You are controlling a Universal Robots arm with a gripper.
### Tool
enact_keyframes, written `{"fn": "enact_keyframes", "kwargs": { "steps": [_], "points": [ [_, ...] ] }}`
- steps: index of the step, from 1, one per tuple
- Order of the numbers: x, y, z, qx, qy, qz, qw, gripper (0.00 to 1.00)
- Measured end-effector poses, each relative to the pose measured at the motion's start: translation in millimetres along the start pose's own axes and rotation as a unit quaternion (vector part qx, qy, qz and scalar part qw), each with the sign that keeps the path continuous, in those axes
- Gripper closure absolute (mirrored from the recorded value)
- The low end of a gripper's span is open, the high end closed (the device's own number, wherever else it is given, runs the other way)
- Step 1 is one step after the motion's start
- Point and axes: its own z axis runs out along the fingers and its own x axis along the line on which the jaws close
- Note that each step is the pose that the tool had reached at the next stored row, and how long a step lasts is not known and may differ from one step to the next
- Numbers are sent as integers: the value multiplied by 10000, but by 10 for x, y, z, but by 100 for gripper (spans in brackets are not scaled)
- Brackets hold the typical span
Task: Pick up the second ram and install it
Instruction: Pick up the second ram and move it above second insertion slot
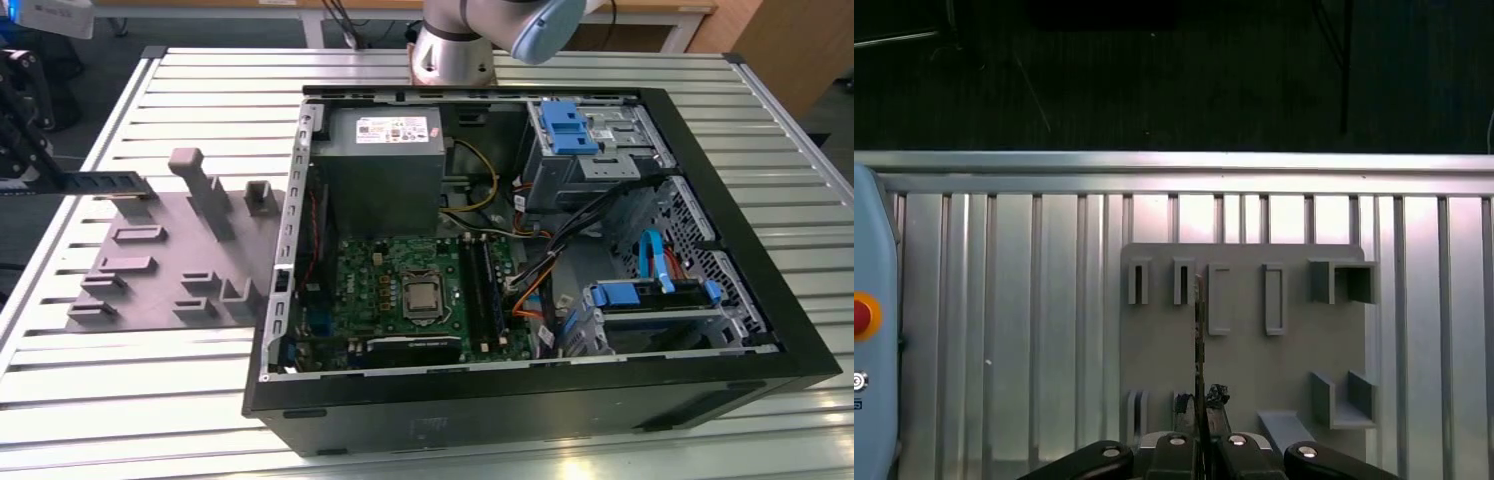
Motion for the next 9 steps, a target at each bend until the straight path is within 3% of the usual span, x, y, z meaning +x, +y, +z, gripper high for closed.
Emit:
{"fn": "enact_keyframes", "kwargs": {
  "steps": [9],
  "points": [
    [-2, 4, -133, 0, 0, 0, 10000, 86]
  ]
}}
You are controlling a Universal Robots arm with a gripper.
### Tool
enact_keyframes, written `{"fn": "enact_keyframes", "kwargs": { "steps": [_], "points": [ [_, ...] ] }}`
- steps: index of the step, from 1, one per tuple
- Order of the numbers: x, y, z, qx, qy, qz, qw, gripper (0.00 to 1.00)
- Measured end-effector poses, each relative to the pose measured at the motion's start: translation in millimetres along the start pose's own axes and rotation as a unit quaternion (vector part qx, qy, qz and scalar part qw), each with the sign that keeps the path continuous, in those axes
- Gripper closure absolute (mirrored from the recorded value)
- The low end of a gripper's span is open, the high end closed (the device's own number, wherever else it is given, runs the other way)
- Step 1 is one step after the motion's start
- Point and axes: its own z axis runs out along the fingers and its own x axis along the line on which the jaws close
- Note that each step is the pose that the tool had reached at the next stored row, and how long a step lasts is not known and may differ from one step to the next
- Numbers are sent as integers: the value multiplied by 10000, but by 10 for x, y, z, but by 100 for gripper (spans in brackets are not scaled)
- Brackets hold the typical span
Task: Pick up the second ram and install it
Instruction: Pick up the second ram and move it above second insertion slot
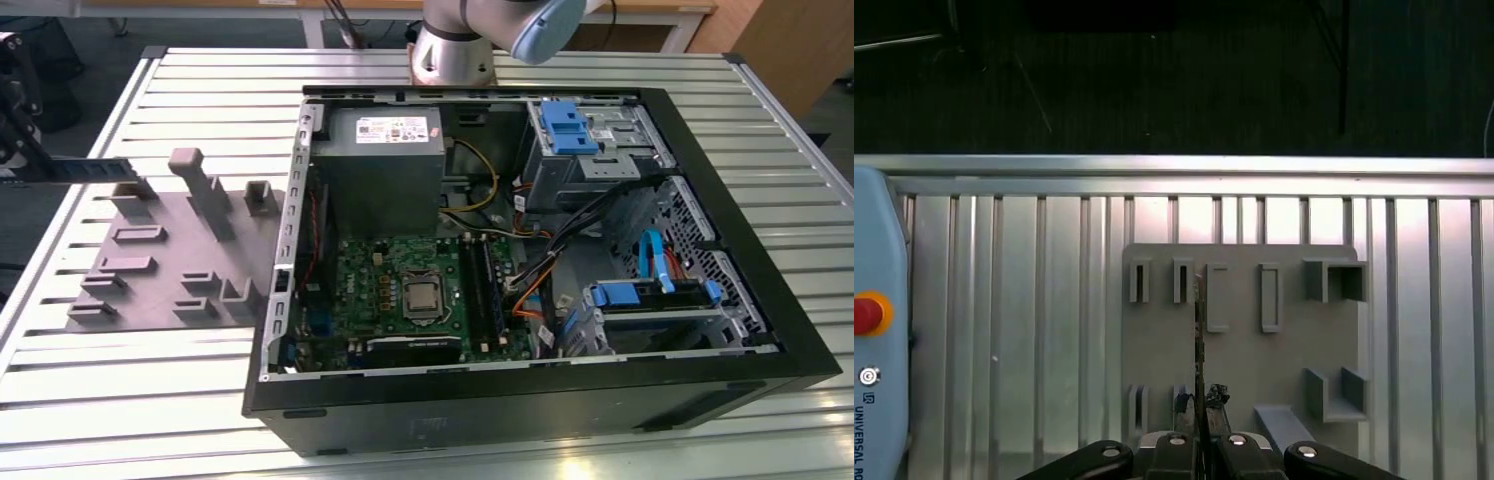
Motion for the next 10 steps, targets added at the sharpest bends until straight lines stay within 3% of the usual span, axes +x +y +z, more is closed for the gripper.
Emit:
{"fn": "enact_keyframes", "kwargs": {
  "steps": [10],
  "points": [
    [-3, 6, -216, 0, 0, 0, 10000, 86]
  ]
}}
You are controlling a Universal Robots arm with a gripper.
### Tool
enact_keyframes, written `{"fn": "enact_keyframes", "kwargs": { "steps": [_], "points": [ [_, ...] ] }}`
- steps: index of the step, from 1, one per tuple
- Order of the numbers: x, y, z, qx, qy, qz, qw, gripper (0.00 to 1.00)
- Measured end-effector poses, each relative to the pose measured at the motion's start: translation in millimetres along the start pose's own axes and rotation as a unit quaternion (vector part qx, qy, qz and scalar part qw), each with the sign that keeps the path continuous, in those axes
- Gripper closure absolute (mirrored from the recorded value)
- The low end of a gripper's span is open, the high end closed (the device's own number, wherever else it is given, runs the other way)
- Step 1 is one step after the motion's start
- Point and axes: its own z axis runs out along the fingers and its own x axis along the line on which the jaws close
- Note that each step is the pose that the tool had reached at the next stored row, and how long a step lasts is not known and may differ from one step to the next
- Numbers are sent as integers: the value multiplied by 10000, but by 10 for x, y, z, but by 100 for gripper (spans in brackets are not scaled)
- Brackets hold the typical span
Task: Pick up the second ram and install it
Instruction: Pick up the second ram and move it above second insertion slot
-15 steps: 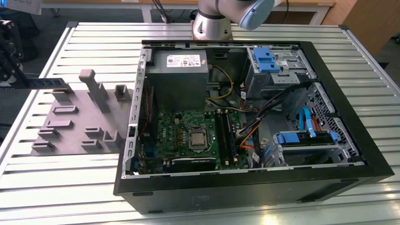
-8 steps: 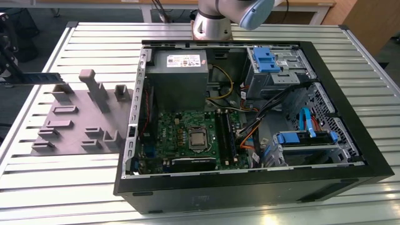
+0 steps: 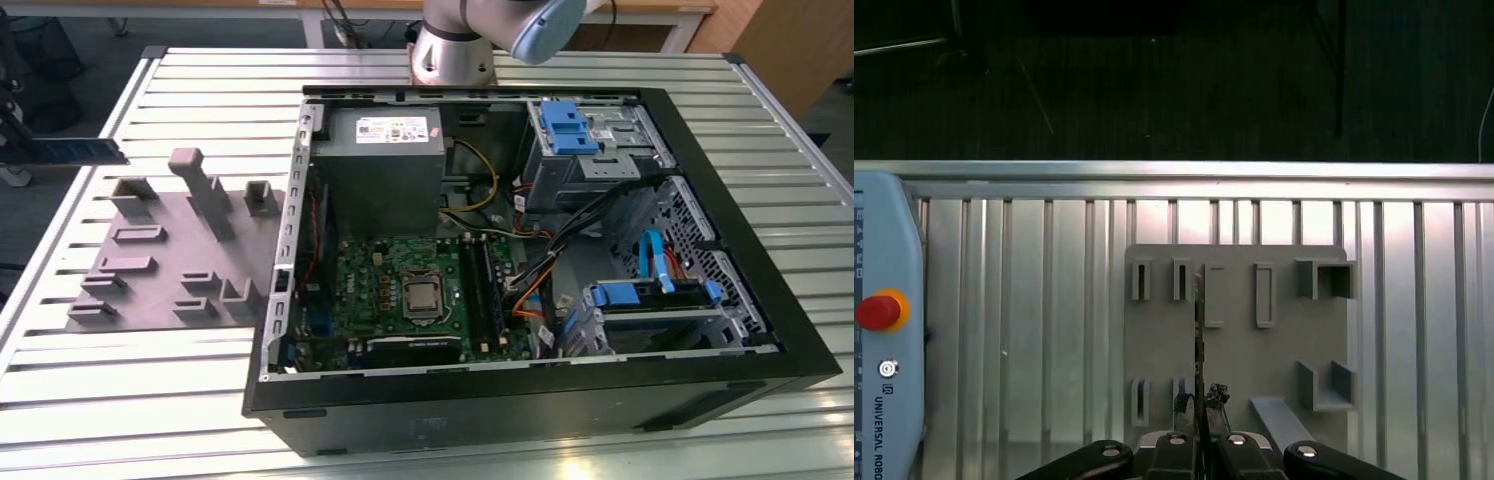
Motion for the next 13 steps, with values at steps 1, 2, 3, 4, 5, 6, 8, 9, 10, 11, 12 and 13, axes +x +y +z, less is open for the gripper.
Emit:
{"fn": "enact_keyframes", "kwargs": {
  "steps": [1, 2, 3, 4, 5, 6, 8, 9, 10, 11, 12, 13],
  "points": [
    [0, 1, -21, 0, 0, 0, 10000, 86],
    [-1, 1, -41, 0, 0, 0, 10000, 86],
    [-1, 2, -61, 0, 0, 0, 10000, 86],
    [-1, 2, -80, 0, 0, 0, 10000, 86],
    [-1, 3, -87, 1, 0, 0, 10000, 86],
    [-1, 3, -87, 1, -1, 0, 10000, 86],
    [-1, 3, -89, 0, 0, 0, 10000, 86],
    [-1, 3, -89, 0, 0, 0, 10000, 86],
    [-1, 3, -89, 0, 0, 0, 10000, 86],
    [-1, 2, -89, 0, 0, 0, 10000, 86],
    [-1, 0, -89, 0, 0, 0, 10000, 86],
    [-1, -4, -90, 0, 0, 0, 10000, 86]
  ]
}}
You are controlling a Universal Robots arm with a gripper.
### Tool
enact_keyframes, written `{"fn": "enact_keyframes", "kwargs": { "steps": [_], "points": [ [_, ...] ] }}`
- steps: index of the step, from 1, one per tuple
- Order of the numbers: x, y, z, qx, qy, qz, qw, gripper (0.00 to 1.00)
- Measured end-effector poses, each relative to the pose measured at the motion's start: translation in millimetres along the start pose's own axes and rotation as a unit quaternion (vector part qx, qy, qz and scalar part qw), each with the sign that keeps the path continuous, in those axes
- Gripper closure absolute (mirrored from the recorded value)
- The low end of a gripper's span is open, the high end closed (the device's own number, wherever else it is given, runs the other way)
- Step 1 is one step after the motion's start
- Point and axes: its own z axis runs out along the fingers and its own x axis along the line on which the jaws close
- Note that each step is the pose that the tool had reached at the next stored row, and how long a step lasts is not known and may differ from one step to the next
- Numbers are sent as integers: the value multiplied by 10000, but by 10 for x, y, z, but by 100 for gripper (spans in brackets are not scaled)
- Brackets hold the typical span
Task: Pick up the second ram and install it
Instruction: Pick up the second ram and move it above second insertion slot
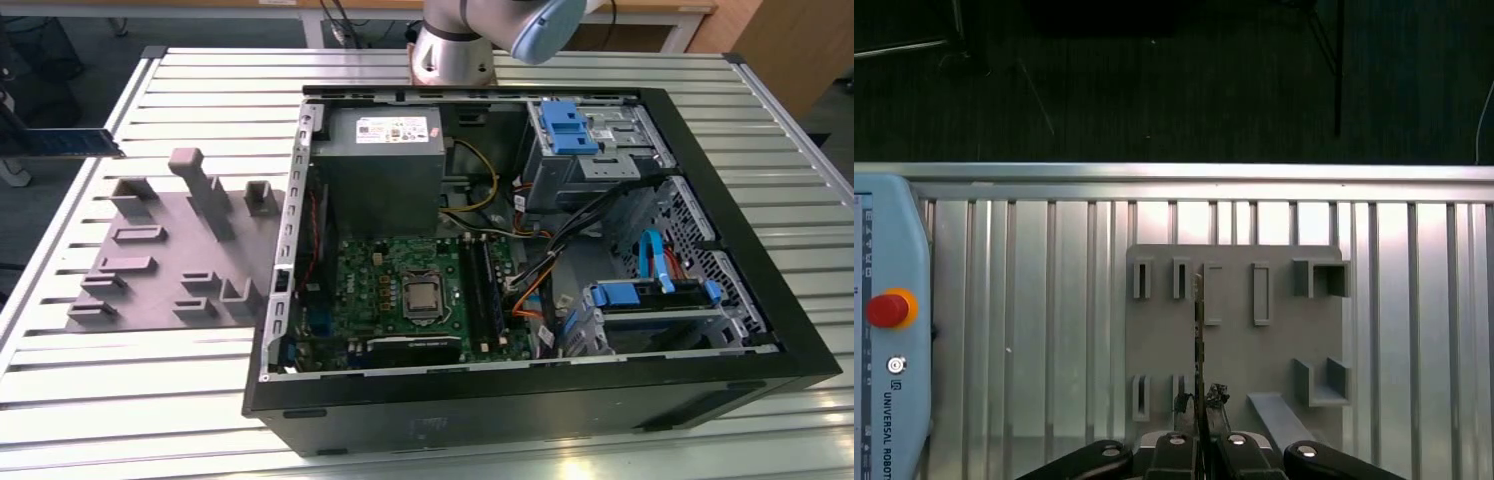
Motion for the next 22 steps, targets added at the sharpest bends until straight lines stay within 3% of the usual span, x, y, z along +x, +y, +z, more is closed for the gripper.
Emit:
{"fn": "enact_keyframes", "kwargs": {
  "steps": [22],
  "points": [
    [-1, -125, -2, 1, -1, 1, 10000, 86]
  ]
}}
